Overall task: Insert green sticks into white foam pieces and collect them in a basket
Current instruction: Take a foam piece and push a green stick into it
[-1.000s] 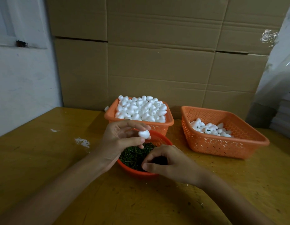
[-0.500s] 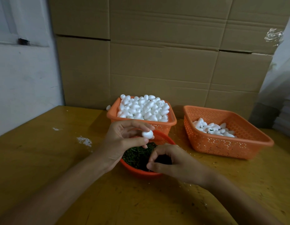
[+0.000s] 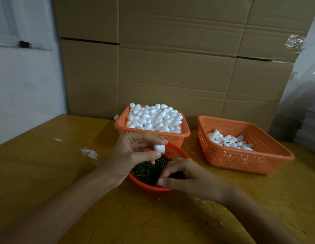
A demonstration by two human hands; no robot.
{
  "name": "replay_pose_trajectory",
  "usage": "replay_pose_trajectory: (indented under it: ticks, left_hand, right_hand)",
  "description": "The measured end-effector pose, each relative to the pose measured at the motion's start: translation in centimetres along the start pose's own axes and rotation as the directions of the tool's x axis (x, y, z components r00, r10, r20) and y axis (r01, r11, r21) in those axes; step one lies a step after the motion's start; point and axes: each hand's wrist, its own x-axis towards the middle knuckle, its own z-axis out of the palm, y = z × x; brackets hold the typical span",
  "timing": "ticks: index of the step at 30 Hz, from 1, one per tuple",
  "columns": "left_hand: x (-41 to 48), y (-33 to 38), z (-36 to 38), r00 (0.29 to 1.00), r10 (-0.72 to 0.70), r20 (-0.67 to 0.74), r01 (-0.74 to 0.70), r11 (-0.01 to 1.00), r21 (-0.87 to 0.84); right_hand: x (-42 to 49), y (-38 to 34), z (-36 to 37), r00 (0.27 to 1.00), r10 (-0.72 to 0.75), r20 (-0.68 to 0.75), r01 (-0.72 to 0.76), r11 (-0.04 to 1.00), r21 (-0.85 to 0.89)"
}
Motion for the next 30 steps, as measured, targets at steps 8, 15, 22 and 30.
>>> replay_pose_trajectory:
  ticks: [8, 15, 22, 30]
  left_hand:
    - [-0.05, -0.09, 0.08, 1.0, -0.002, 0.004, 0.002, 0.999, -0.032]
    - [0.1, -0.15, -0.17, 1.0, -0.025, 0.015, 0.027, 0.995, -0.101]
    - [-0.02, -0.13, -0.18, 1.0, -0.024, -0.013, 0.023, 0.995, -0.101]
    - [-0.14, -0.21, -0.11, 0.999, -0.015, -0.029, 0.013, 0.998, -0.066]
  right_hand:
    - [0.0, 0.42, 0.23, 1.0, 0.02, -0.015, -0.021, 0.998, -0.059]
    - [-0.06, 0.14, 0.22, 0.998, 0.063, -0.015, -0.064, 0.994, -0.084]
    - [-0.14, -0.34, 0.39, 0.998, 0.054, -0.021, -0.055, 0.994, -0.097]
    - [-0.11, -0.35, 0.5, 0.999, 0.038, -0.039, -0.043, 0.992, -0.117]
